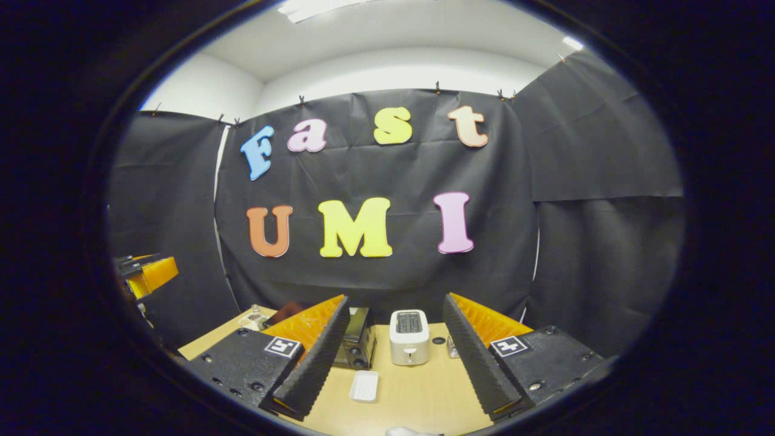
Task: Open the electric oven with the left hand, put the food in, and close the electric oven.
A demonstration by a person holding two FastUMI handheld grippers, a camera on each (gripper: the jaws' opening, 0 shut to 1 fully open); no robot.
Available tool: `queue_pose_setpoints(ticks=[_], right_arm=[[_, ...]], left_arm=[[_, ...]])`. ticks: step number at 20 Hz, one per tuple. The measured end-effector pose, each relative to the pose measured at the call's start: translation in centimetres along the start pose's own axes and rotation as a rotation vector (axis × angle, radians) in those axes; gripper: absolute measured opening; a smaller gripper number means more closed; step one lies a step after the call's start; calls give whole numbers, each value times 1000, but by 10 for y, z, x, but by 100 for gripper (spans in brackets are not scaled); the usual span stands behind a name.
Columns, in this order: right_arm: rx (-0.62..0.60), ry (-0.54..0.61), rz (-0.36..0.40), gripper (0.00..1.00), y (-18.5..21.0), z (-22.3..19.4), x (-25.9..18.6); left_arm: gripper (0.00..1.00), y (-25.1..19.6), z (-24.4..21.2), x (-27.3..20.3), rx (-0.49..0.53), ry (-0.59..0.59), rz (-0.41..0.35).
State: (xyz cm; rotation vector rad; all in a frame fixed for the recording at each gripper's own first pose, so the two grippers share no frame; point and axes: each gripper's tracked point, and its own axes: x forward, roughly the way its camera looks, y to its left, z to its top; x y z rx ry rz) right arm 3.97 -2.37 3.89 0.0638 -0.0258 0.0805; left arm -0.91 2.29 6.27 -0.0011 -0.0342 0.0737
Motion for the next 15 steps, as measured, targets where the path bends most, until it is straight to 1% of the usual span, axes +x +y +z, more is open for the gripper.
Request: queue_pose_setpoints(ticks=[7,15], right_arm=[[6,-32,-6,90,1,12,-19],[14,-43,-12,90,5,20,-28]], left_arm=[[93,-17,9,-6,0,-6,-51],[93,-13,16,-9,26,-19,-41]])
